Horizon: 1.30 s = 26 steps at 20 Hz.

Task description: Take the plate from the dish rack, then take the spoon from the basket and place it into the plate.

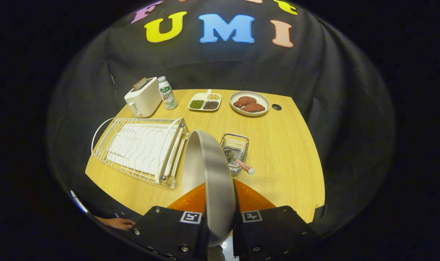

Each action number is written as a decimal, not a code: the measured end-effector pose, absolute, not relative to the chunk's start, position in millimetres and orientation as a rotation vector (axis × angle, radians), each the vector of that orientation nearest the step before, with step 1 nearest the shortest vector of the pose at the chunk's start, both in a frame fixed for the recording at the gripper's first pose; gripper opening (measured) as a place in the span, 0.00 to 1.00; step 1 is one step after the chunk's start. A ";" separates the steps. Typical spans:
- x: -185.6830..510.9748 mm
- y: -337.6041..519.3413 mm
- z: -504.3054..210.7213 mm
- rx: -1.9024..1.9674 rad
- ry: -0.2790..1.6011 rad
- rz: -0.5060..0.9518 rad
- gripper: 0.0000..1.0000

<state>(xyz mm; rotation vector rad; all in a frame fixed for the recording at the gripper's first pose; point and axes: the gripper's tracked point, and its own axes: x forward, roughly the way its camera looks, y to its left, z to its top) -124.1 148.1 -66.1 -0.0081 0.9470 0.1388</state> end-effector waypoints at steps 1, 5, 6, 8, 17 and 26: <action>-127.3 151.0 -71.3 0.015 0.950 0.155 0.26; -137.7 156.8 -94.2 0.097 0.949 0.205 0.26; -140.2 159.1 -99.0 0.133 0.944 0.216 0.26; -147.4 160.6 -113.4 0.188 0.955 0.233 0.26; -158.5 147.2 -165.5 0.386 0.952 0.225 0.25; -148.9 141.0 -201.7 0.502 0.927 0.271 0.27</action>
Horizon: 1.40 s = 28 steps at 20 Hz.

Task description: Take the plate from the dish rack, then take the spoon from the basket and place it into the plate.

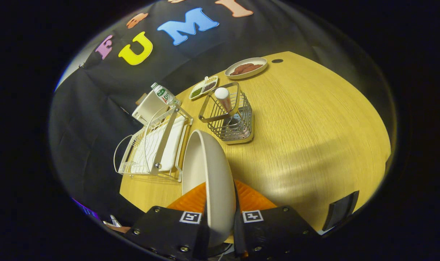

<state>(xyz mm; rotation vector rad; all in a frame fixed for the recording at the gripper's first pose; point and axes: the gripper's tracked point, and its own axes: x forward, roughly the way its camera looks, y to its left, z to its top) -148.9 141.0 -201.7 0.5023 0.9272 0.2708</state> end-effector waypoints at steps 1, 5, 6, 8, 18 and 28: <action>-145.8 136.0 -208.2 0.494 0.930 0.254 0.30; -148.9 118.3 -223.8 0.480 0.951 0.226 0.37; -149.2 113.4 -227.9 0.473 0.949 0.217 0.37; -149.8 111.6 -228.2 0.477 0.940 0.226 0.46; -141.8 94.3 -168.9 0.295 0.682 0.280 0.46; -99.1 81.7 -44.5 0.019 0.107 0.282 0.50</action>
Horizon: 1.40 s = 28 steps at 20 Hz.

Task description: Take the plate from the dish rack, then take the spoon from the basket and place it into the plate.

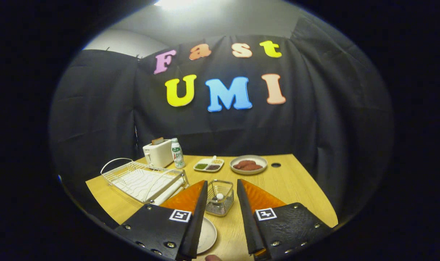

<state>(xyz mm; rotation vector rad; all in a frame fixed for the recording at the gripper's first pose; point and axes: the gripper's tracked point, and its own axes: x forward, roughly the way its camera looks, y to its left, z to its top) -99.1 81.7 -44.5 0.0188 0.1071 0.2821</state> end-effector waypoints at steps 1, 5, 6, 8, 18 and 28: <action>-92.3 84.5 -48.1 -0.006 0.089 0.279 0.50; -72.3 101.6 -81.9 -0.037 0.081 0.303 0.84; -64.8 104.0 -91.7 -0.036 0.086 0.291 0.84; -48.2 103.1 -105.0 -0.022 0.086 0.260 0.83; -8.0 117.6 -135.2 -0.022 0.123 0.235 0.61; -17.9 121.3 -124.4 -0.068 0.177 0.241 0.08</action>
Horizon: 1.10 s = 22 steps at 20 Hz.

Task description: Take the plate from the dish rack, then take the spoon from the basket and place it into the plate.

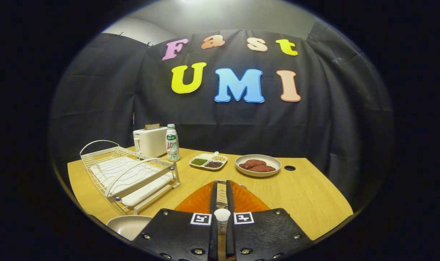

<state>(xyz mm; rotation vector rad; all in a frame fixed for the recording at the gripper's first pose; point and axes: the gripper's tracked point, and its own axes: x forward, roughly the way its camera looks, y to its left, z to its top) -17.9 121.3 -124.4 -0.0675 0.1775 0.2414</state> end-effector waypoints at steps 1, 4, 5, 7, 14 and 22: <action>-19.3 123.0 -120.4 -0.067 0.186 0.237 0.08; -28.2 117.9 -99.8 -0.077 0.180 0.218 0.08; -33.0 118.0 -90.2 -0.073 0.178 0.220 0.08; -39.5 118.0 -70.2 -0.078 0.167 0.214 0.08; -77.1 120.2 -5.3 -0.087 0.147 0.191 0.08; -121.2 123.3 15.3 -0.106 0.211 0.189 0.08</action>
